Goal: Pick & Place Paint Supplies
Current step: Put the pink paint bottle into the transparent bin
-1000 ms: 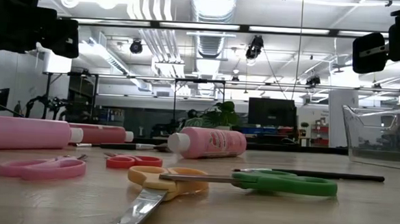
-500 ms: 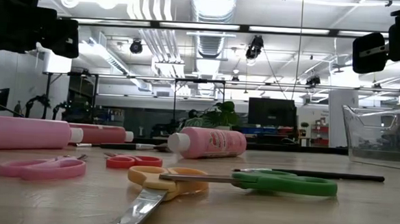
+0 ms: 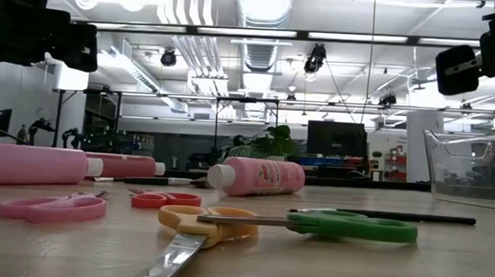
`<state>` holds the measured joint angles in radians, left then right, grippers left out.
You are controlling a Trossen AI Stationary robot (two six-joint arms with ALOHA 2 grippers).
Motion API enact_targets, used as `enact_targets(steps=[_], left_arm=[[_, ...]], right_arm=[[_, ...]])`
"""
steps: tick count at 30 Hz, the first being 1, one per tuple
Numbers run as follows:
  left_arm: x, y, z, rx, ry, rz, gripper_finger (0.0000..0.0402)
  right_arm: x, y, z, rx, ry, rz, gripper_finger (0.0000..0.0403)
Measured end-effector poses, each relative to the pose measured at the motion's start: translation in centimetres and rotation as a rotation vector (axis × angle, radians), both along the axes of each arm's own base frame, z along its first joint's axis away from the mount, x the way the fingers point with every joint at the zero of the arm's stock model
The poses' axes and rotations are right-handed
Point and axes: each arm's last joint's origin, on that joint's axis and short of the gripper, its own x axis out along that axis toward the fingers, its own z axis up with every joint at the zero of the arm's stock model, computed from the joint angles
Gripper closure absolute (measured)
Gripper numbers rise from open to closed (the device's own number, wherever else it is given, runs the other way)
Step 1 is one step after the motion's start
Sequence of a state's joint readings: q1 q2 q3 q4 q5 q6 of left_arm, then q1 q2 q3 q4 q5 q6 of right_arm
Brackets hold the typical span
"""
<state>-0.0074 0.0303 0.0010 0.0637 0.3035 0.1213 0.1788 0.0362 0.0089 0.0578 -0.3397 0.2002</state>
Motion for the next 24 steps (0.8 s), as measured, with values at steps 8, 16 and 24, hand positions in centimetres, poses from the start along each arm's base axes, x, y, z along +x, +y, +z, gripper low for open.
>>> enact_targets(steps=[8, 16, 24], left_arm=[[0.0, 0.0, 0.0, 0.0, 0.0, 0.0, 0.0233], [0.0, 0.0, 0.0, 0.0, 0.0, 0.0, 0.0233], [0.0, 0.0, 0.0, 0.0, 0.0, 0.0, 0.0233]], right_arm=[[0.0, 0.0, 0.2, 0.087, 0.023, 0.0, 0.0395], [0.2, -0.7, 0.7, 0.147, -0.015, -0.252, 0.0395], [0.1, -1.3, 2.0, 0.193, -0.14, -0.431, 0.0395]])
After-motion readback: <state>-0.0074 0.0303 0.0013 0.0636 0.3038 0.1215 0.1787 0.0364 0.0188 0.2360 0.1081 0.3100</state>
